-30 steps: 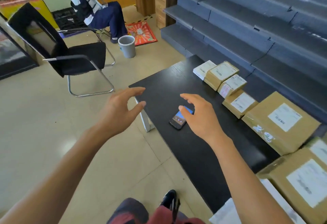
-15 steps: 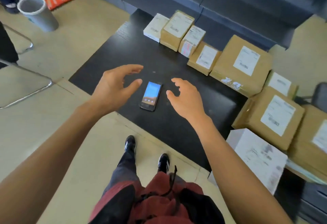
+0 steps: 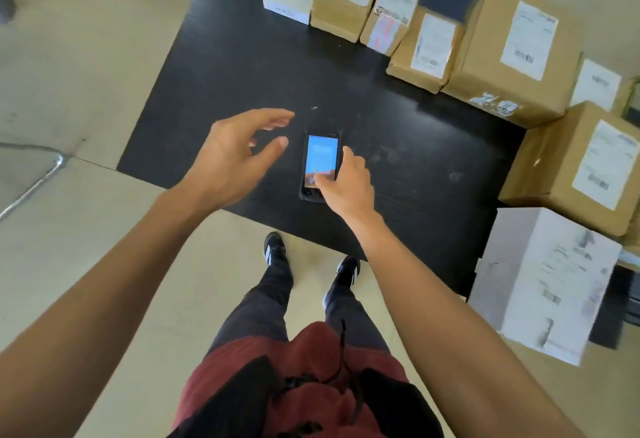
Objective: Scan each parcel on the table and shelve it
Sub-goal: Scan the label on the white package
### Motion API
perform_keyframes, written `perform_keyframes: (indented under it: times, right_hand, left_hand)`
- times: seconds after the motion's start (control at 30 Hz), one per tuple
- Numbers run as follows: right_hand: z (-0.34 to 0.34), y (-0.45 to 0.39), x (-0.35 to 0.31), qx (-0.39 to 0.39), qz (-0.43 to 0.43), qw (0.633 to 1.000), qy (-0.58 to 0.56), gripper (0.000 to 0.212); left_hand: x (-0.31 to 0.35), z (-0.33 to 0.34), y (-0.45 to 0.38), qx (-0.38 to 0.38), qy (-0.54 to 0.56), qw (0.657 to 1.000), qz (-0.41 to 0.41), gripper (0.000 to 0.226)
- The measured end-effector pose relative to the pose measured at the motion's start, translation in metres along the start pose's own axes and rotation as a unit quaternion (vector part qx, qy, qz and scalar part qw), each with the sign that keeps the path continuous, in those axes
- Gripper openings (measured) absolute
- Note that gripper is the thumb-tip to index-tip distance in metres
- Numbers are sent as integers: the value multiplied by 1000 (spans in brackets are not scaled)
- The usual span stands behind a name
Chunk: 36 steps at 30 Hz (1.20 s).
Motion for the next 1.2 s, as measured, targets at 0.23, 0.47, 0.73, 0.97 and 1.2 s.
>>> perform_keyframes:
  times: [0.23, 0.47, 0.73, 0.97, 1.2]
  right_hand:
    - [41, -15, -16, 17, 82, 996, 18, 103]
    - [52, -17, -18, 39, 132, 990, 35, 115]
    - [47, -17, -6, 48, 139, 989, 0, 96]
    - [25, -4, 15, 65, 106, 990, -60, 100]
    - [-26, 30, 72, 143, 85, 980, -112, 100]
  left_hand:
    - [-29, -2, -16, -33, 9, 999, -8, 35]
    - [-39, -5, -22, -46, 14, 999, -11, 35]
    - [-32, 0, -24, -55, 15, 998, -3, 35]
    - [-12, 21, -24, -74, 13, 997, 16, 35]
    - [20, 56, -22, -103, 20, 994, 36, 34]
Point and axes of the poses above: each hand's wrist, its own y-axis away from the middle knuckle, its own z-axis out of the palm, x = y × z, the point moved 6 cm from there along -y, towards the middle knuckle, and after that the axes turned 12 degrees about y, right-handed, at the moved point
